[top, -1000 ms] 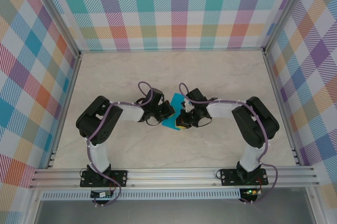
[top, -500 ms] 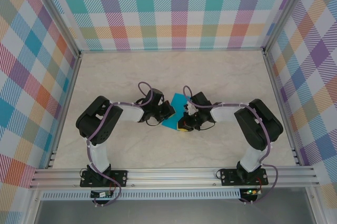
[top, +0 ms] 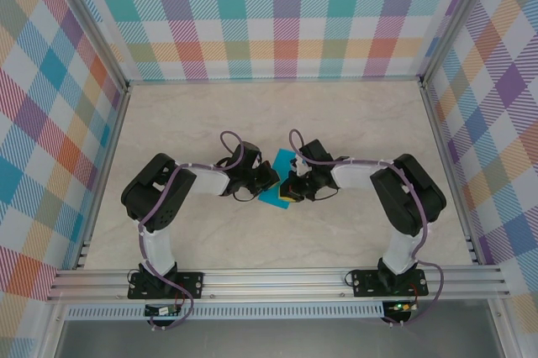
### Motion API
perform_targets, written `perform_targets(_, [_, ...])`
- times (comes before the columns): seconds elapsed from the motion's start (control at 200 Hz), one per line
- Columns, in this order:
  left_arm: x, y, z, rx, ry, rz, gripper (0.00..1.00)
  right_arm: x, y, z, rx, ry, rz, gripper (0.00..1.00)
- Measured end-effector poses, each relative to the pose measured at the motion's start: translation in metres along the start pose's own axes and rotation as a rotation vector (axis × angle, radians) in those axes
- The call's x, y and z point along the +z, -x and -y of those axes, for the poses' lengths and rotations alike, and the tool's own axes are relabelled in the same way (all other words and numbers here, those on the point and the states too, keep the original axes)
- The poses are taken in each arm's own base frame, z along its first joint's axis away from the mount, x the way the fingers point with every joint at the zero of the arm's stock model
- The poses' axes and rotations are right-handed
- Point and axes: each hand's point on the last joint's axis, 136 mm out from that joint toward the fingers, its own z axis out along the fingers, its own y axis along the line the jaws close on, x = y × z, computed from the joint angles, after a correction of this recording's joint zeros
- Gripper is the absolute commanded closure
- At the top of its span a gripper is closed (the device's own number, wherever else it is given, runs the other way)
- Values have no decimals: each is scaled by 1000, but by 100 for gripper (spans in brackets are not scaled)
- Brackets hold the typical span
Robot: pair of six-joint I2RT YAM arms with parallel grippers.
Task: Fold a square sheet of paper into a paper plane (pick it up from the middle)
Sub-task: Fold the triangle a second time at the center of the table.
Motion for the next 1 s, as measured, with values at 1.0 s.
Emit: perform_targets(1.0, [1, 0, 1, 1, -4, -8, 100, 5, -3, 13, -35, -34, -8, 99])
